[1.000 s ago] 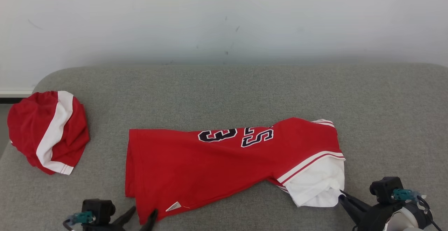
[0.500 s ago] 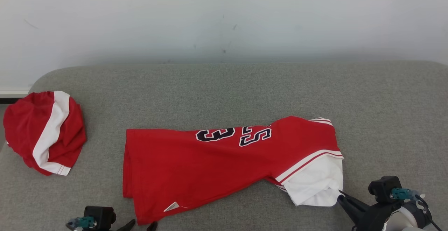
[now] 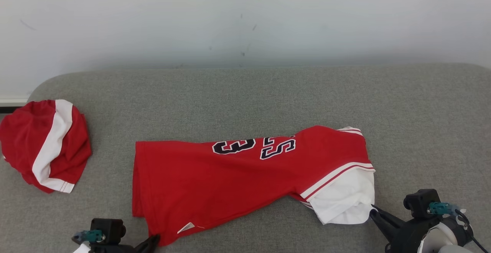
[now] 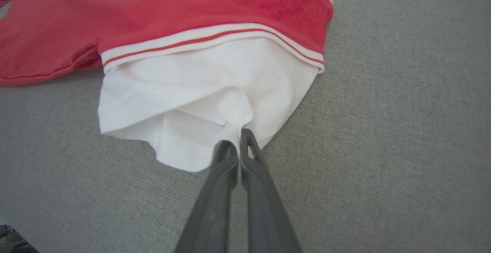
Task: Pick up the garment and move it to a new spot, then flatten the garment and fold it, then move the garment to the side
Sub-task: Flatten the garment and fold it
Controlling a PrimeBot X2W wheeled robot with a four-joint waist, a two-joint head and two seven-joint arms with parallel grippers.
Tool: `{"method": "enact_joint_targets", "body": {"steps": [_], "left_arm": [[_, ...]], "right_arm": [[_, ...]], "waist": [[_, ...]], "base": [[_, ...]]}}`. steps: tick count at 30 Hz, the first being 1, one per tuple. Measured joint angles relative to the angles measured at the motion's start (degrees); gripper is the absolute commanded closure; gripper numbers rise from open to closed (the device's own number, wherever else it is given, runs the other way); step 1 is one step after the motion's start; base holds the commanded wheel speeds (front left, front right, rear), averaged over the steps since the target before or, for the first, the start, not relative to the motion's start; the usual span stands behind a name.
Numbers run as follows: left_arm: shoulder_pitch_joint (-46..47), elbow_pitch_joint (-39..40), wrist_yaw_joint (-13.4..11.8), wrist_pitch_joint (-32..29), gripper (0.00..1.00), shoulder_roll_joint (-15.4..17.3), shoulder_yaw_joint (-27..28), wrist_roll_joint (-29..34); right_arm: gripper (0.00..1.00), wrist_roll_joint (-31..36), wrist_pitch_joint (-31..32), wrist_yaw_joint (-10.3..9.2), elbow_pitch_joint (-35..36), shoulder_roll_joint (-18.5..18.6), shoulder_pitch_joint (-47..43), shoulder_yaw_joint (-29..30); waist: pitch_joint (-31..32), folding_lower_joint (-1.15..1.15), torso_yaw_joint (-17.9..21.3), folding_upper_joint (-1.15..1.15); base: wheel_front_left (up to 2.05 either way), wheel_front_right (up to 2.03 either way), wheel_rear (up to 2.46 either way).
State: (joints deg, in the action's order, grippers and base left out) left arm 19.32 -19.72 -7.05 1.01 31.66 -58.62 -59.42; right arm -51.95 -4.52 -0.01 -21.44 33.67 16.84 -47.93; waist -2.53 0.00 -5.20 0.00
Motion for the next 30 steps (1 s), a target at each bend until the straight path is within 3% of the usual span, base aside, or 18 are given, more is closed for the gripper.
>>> {"method": "enact_joint_targets", "body": {"steps": [8,9,10,11,14,18,23,27,30], "left_arm": [[-0.16,-0.51,-0.01,-0.31,1.00,-0.45,-0.03,-0.03],[-0.20,-0.68,-0.01,-0.31,1.00,-0.44,-0.02,-0.03],[-0.24,-0.80,-0.01,-0.31,1.00,-0.44,0.02,-0.07],[-0.29,-0.87,-0.01,-0.30,1.00,-0.44,0.08,-0.13],[-0.60,-1.09,-0.01,-0.21,1.00,-0.41,0.42,-0.53],[-1.82,-1.26,-0.01,0.14,1.00,-0.30,0.76,-0.75],[-2.69,-1.38,-0.05,0.66,1.00,-0.05,1.18,-1.97],[-2.69,-1.38,-0.05,1.03,1.00,-0.03,1.53,-1.97],[-2.65,-1.22,-0.05,1.05,1.00,0.00,1.69,-1.78]], "right_arm": [[1.00,-0.48,1.09,-0.26,-0.16,0.31,0.07,0.03],[0.64,-0.81,1.32,-0.26,-0.21,0.34,0.04,0.01],[0.17,-1.03,1.49,-0.26,-0.19,0.34,0.03,0.02],[0.00,-1.10,1.51,-0.26,-0.05,0.33,0.03,0.02],[0.00,-2.65,2.53,0.27,0.76,0.40,-0.12,0.24],[0.00,-9.09,3.88,3.09,3.47,1.23,-1.94,2.44],[0.00,-15.36,5.03,4.56,7.98,4.49,-3.80,6.00],[0.00,-17.60,5.06,4.16,9.43,5.38,-4.91,7.59],[0.00,-16.00,6.10,1.91,8.82,6.14,-4.94,7.02]], "waist": [[-0.03,0.00,0.01,0.00],[-0.02,0.00,0.03,0.00],[-0.01,0.00,0.06,0.00],[-0.01,0.00,0.11,0.00],[0.03,0.00,0.51,0.00],[0.17,0.00,1.34,0.00],[0.56,0.00,2.83,0.00],[0.71,0.00,3.22,0.00],[0.61,0.00,3.13,0.00]], "base": [[0.00,0.00,0.00],[0.00,0.00,0.00],[0.00,0.00,0.00],[0.00,0.00,0.00],[0.00,0.00,0.00],[0.00,0.00,0.00],[0.00,0.00,0.00],[0.00,0.00,0.00],[0.00,0.00,0.00]]}}
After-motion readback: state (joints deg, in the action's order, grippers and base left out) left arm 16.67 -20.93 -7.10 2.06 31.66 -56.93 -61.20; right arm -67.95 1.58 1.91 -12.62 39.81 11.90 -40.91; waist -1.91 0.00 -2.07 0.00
